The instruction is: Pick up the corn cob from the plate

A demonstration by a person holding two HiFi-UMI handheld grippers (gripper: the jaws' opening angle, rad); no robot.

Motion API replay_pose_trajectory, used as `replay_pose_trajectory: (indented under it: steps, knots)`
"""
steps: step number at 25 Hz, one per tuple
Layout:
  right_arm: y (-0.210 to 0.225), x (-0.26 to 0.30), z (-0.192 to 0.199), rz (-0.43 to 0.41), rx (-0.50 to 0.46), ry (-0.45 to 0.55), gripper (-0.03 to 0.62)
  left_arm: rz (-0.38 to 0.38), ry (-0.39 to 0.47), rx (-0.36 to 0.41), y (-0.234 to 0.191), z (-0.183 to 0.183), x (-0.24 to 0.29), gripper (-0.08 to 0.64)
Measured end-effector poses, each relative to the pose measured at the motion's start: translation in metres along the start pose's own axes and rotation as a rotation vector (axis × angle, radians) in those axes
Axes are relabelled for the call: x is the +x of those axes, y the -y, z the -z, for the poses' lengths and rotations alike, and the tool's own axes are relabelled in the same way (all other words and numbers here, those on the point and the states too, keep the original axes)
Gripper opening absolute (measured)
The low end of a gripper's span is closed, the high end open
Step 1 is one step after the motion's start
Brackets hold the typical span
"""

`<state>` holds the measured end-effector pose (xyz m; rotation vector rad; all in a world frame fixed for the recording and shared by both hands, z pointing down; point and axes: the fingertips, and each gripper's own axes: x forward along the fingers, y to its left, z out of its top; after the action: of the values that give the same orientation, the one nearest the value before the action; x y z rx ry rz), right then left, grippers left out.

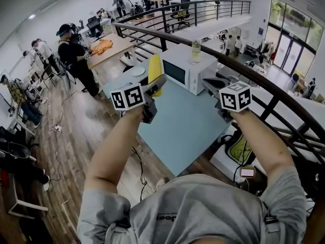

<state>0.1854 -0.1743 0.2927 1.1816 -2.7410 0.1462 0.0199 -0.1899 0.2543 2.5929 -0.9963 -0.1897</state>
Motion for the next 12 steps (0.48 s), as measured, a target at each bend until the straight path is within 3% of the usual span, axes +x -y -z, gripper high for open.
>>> replay_pose_trajectory:
  steps: [5, 12]
  knots:
    - [-0.020, 0.001, 0.007, 0.003, -0.065, -0.008, 0.015, 0.052, -0.016, -0.052, -0.006, 0.037, -0.029, 0.287]
    - [-0.070, 0.013, 0.019, -0.012, -0.079, 0.001, 0.015, 0.212, -0.011, -0.033, 0.004, 0.048, -0.077, 0.287]
